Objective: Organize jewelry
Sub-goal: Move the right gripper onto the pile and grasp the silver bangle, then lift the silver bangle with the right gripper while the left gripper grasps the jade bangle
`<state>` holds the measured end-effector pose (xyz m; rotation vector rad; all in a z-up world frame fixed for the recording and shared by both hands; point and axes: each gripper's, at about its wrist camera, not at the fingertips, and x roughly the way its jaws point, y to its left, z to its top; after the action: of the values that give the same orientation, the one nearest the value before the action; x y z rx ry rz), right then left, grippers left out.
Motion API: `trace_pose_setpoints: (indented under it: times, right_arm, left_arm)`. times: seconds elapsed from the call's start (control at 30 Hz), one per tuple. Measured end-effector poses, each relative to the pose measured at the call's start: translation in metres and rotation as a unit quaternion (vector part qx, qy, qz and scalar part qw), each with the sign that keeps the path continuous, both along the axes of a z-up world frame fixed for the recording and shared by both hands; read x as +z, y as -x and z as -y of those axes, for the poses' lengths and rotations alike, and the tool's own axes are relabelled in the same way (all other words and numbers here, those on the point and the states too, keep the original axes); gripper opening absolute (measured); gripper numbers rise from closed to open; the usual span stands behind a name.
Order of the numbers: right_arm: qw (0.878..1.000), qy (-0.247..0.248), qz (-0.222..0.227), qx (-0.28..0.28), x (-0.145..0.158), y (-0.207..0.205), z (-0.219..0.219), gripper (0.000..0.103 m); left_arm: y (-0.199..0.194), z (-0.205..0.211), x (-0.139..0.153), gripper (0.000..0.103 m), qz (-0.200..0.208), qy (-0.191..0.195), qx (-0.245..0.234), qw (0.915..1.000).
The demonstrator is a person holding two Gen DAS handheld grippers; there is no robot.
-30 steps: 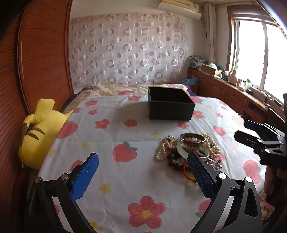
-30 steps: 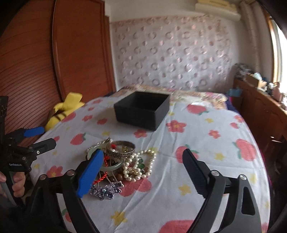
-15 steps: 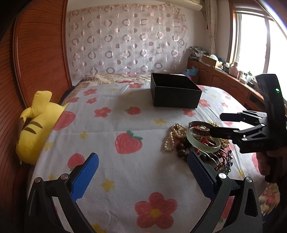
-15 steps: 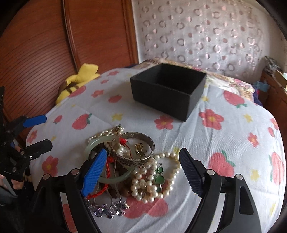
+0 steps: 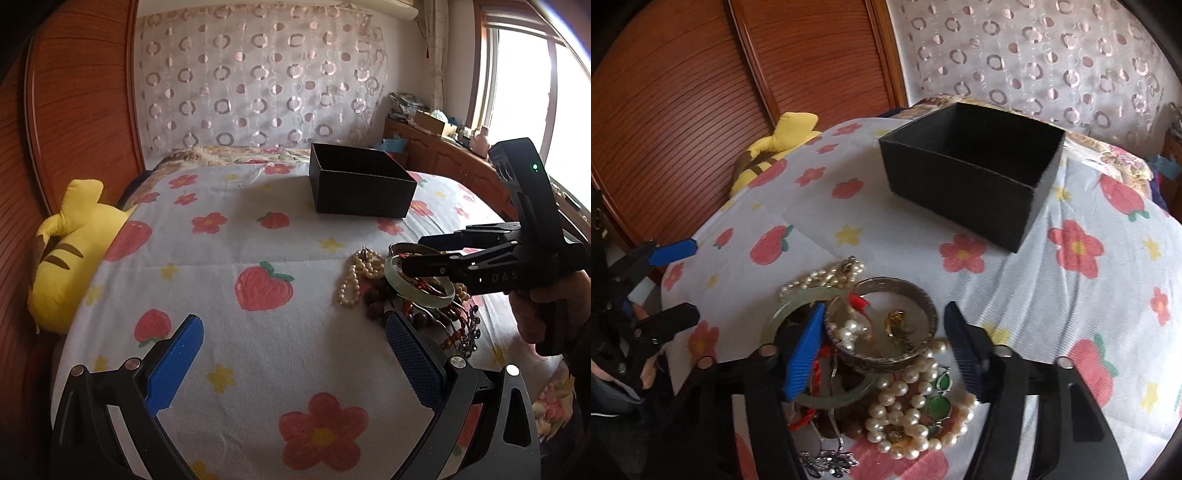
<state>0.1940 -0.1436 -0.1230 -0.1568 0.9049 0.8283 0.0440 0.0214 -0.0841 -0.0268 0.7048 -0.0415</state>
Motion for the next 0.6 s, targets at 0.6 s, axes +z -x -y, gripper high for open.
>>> trace_pose_setpoints:
  times: [0.6]
  right_arm:
    - [0.994,0.053,0.096,-0.022,0.027,0.037,0.032,0.062]
  left_arm:
    - [-0.001,0.016,-0.006,0.096,-0.005,0.004,-0.017,0.9998]
